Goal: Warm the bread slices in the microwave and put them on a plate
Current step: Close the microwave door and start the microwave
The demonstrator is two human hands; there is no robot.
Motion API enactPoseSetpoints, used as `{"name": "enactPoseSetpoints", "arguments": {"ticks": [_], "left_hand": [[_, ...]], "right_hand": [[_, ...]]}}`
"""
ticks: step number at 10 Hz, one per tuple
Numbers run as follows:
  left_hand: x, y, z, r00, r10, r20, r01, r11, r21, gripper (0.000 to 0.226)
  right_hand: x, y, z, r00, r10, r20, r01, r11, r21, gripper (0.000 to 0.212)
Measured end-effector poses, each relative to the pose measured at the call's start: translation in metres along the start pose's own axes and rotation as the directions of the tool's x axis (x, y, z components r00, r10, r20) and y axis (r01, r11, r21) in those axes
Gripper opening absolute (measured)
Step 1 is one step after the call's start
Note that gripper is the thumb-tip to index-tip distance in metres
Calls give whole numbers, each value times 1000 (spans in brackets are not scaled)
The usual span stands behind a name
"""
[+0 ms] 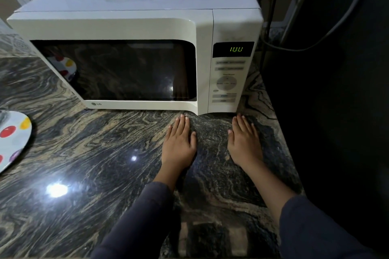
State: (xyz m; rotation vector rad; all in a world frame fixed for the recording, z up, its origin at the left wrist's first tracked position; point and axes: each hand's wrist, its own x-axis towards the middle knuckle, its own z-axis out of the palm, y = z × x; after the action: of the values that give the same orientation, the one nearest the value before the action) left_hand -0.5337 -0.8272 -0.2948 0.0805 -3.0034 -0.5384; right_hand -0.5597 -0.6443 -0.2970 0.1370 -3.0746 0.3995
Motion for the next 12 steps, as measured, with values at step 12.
{"name": "enactPoseSetpoints", "arguments": {"ticks": [12], "left_hand": [[3,-4,3,997,-11,-80,5,997,-71,58]], "right_hand": [[58,-19,-44,949,299,-104,-75,531,844,53]]}}
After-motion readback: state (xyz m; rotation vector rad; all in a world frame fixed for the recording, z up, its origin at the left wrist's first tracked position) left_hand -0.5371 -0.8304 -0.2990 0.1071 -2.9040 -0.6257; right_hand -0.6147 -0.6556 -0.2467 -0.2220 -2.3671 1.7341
